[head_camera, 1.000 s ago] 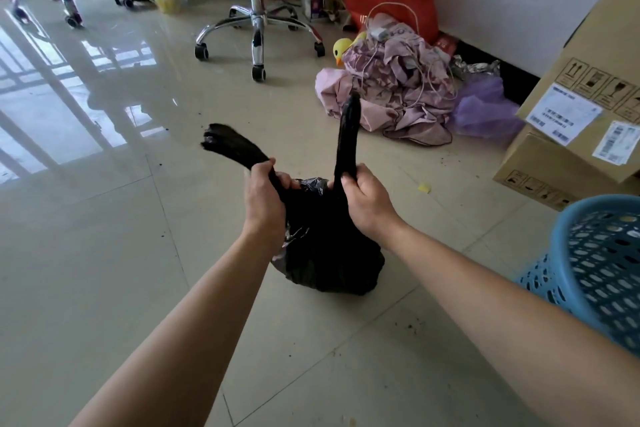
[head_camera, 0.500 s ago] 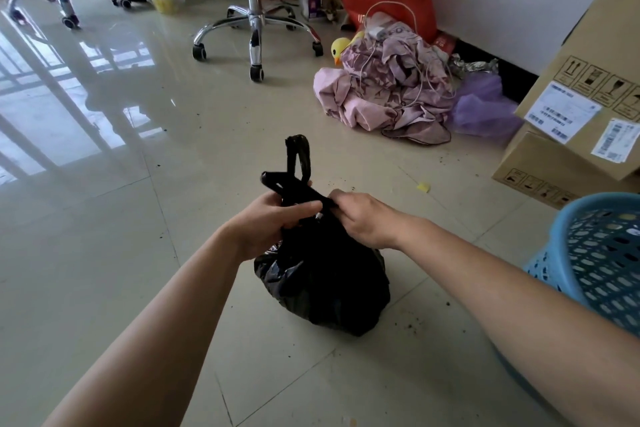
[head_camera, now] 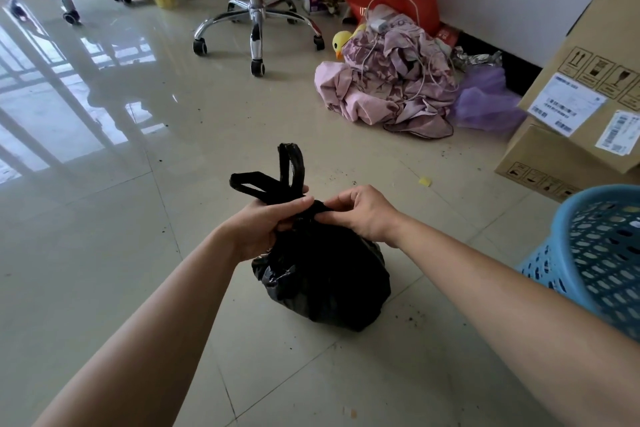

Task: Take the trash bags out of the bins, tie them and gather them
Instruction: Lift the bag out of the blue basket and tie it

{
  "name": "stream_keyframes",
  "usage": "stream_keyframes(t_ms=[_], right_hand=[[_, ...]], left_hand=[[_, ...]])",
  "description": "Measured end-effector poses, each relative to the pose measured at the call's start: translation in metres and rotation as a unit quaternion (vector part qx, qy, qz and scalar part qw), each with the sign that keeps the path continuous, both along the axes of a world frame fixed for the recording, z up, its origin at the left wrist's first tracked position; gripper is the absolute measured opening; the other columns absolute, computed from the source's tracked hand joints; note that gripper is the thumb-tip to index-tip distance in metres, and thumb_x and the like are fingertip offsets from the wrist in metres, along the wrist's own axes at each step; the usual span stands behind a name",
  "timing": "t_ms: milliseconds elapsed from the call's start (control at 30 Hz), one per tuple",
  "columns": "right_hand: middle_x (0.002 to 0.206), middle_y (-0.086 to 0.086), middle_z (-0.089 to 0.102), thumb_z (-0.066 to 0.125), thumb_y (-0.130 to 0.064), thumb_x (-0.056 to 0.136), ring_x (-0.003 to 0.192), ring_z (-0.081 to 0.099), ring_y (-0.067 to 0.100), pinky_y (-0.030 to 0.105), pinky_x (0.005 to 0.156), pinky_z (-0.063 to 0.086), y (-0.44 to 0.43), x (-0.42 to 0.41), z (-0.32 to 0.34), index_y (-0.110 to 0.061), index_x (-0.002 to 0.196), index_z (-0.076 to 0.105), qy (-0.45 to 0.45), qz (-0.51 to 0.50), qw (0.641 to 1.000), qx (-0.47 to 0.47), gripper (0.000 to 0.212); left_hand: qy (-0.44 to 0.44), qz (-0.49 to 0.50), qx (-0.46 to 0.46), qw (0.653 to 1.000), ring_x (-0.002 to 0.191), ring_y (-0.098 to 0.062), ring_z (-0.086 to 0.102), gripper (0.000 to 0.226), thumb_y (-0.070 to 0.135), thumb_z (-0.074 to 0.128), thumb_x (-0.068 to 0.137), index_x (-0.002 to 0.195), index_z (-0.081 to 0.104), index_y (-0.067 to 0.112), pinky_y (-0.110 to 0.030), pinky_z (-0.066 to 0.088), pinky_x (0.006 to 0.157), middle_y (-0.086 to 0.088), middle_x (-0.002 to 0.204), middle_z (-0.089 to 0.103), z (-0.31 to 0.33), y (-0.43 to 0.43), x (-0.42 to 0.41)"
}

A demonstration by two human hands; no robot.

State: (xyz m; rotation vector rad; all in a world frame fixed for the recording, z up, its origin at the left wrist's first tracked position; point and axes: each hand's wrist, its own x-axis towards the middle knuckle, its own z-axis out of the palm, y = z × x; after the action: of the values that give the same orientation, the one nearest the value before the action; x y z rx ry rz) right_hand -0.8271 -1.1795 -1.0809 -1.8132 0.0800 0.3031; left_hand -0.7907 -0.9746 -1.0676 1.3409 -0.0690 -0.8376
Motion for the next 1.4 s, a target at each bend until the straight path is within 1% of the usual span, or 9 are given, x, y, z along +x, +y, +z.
stream_keyframes(t_ms=[167,333,500,667,867,1100,1200,1267,1400], right_hand=[[0.107,0.002,0.072,0.076,-0.025,0.086,0.097,0.064,0.011,0.028,0.088,0.049,-0.007,0.001,0.016,-0.013,0.113,0.071,0.097,0.043,0.993,0.042,0.030],[0.122,-0.003,0.062,0.057,-0.074,0.079,0.096,0.058,0.014,0.028,0.078,0.042,-0.013,0.011,0.037,-0.026,0.126,0.061,0.110,-0.019,0.986,0.120,0.067],[0.087,-0.004,0.067,0.061,-0.038,0.096,0.067,0.056,0.005,0.015,0.052,0.039,-0.001,0.023,0.045,-0.019,0.096,0.067,0.033,-0.097,0.985,0.140,0.019],[0.081,-0.006,0.070,0.055,-0.031,0.101,0.073,0.065,0.008,0.020,0.064,0.049,-0.017,0.028,0.056,-0.018,0.087,0.068,-0.017,-0.176,0.965,0.194,0.023],[0.079,-0.002,0.070,0.051,-0.028,0.102,0.072,0.067,0.010,0.026,0.069,0.055,-0.017,0.020,0.058,-0.016,0.089,0.067,0.011,-0.155,0.946,0.285,0.025],[0.061,-0.004,0.047,0.048,-0.020,0.097,0.056,0.052,0.011,0.024,0.056,0.052,-0.004,0.008,0.036,-0.018,0.064,0.046,0.128,-0.149,0.931,0.307,0.033],[0.060,-0.003,0.049,0.056,-0.014,0.092,0.056,0.051,0.009,0.021,0.053,0.050,0.005,0.007,0.030,-0.017,0.066,0.053,0.141,-0.132,0.943,0.270,0.026],[0.066,-0.001,0.055,0.060,-0.008,0.090,0.060,0.054,0.010,0.021,0.054,0.051,0.003,0.007,0.030,-0.014,0.074,0.059,0.152,-0.118,0.955,0.226,0.017],[0.083,0.001,0.060,0.070,-0.011,0.085,0.076,0.060,0.012,0.025,0.064,0.056,-0.011,0.013,0.027,-0.018,0.088,0.058,0.134,-0.115,0.981,0.079,0.014]], left_hand=[[0.032,-0.029,0.009,0.999,0.047,-0.005,0.025,0.030,0.028,0.052,0.101,0.118,0.069,0.010,-0.017,0.029,0.055,0.007,0.057,0.025,0.001,0.004,0.002],[0.055,-0.109,0.000,0.992,0.052,-0.009,0.030,0.035,0.032,0.055,0.095,0.118,0.071,0.011,-0.025,0.026,0.065,0.004,0.061,0.027,0.009,0.001,-0.002],[0.060,-0.151,-0.025,0.986,0.058,-0.013,0.040,0.043,0.039,0.043,0.101,0.127,0.065,0.013,-0.023,0.043,0.061,-0.002,0.068,0.043,0.012,-0.010,-0.005],[0.120,-0.049,-0.152,0.980,0.081,-0.017,0.064,0.045,0.043,0.032,0.104,0.133,0.057,0.020,-0.031,0.056,0.078,-0.013,0.108,0.070,0.000,0.002,0.000],[0.117,0.028,-0.213,0.970,0.100,-0.023,0.068,0.044,0.048,0.027,0.105,0.081,0.053,0.020,-0.037,0.055,0.089,-0.021,0.135,0.061,-0.009,0.005,0.005],[0.090,0.087,-0.124,0.984,0.101,-0.027,0.068,0.027,0.037,0.056,0.097,0.087,0.062,0.011,-0.038,0.050,0.094,-0.014,0.110,0.068,-0.011,-0.001,0.013],[0.054,0.118,-0.141,0.981,0.095,-0.024,0.065,0.037,0.019,0.078,0.080,0.077,0.041,0.017,-0.034,0.056,0.087,-0.011,0.102,0.060,-0.012,-0.008,0.011],[0.003,0.121,-0.117,0.986,0.085,-0.021,0.062,0.057,0.008,0.076,0.081,0.068,0.023,0.022,-0.029,0.056,0.078,-0.008,0.086,0.056,-0.015,-0.006,0.010],[-0.038,0.048,-0.059,0.996,0.090,-0.017,0.066,0.045,-0.004,0.065,0.084,0.062,0.035,0.021,-0.023,0.055,0.079,-0.006,0.088,0.066,-0.011,-0.001,0.009]])
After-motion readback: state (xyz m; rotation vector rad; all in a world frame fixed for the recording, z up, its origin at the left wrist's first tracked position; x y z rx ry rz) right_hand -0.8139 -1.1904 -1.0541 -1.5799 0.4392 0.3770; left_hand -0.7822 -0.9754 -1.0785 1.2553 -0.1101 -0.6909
